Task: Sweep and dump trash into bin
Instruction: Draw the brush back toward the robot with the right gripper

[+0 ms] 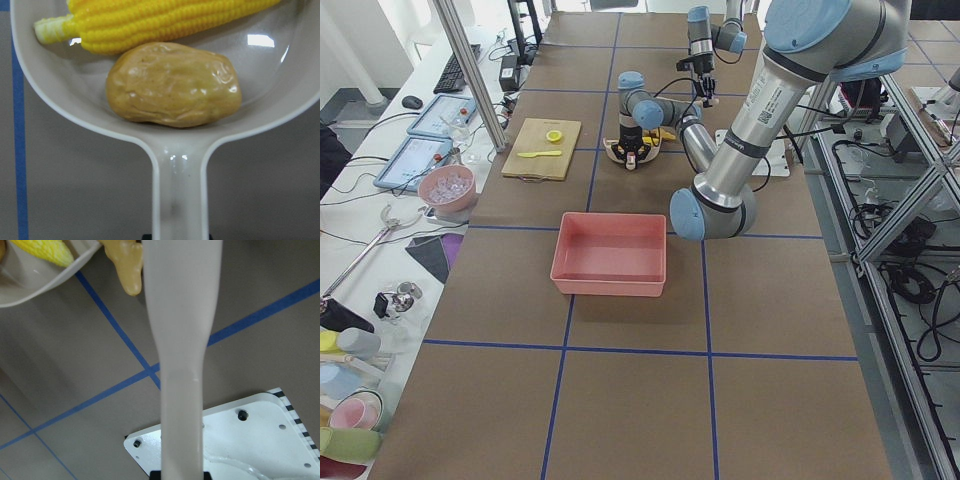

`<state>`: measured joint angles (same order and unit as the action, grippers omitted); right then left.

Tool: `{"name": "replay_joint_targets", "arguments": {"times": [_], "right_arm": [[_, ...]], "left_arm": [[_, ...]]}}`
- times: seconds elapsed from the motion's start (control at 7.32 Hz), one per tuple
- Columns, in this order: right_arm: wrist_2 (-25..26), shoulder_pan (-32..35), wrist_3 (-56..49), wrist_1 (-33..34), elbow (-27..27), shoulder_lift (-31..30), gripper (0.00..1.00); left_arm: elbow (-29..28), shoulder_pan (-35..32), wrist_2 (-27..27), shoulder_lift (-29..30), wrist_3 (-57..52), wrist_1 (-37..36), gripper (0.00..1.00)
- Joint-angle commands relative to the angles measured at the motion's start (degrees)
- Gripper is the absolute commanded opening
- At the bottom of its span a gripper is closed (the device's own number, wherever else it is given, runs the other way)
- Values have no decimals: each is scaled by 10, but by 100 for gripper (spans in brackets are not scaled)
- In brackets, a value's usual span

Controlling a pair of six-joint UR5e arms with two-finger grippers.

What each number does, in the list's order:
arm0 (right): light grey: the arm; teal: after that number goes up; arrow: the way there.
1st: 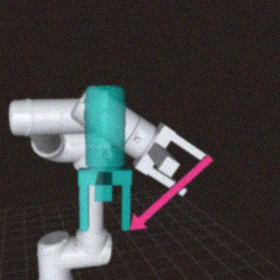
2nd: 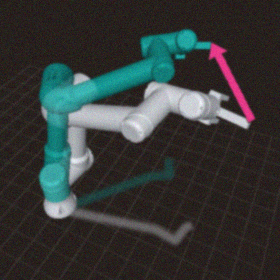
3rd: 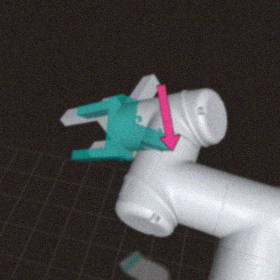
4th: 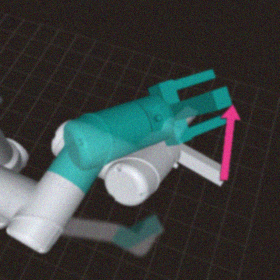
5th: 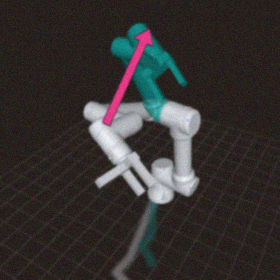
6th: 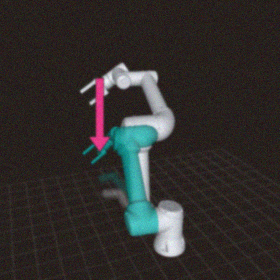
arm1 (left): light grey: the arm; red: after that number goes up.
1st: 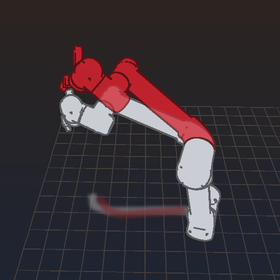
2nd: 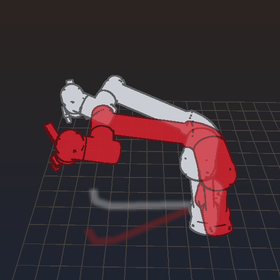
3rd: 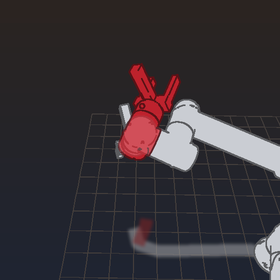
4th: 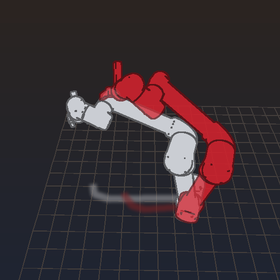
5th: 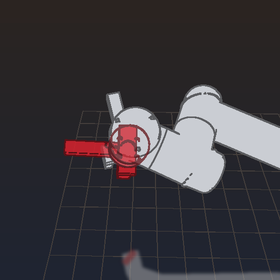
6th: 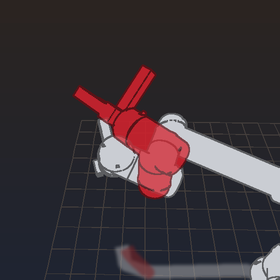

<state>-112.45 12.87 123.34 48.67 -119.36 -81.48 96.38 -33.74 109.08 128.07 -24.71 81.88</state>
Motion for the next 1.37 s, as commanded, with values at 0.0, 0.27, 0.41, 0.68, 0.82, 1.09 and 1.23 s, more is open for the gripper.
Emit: {"name": "replay_joint_targets", "arguments": {"times": [0.0,0.27,0.41,0.68,0.82,1.09,1.23], "right_arm": [[16,-29,-4,6,2,-1,0],[17,-42,-12,48,4,6,0],[16,-43,-14,48,5,6,0],[16,-43,-14,48,10,17,0],[16,-43,-18,48,16,21,0],[13,-39,-50,48,26,22,0],[9,-33,-72,48,32,23,0]], "left_arm": [[6,11,0,0,0,-1,0],[9,19,0,0,0,0,0],[14,24,-1,-1,0,-1,0],[28,27,-1,-11,0,-1,0],[34,27,-1,-15,0,-1,0],[35,30,-1,-16,0,-1,0],[35,31,-1,-16,0,-2,0]]}}
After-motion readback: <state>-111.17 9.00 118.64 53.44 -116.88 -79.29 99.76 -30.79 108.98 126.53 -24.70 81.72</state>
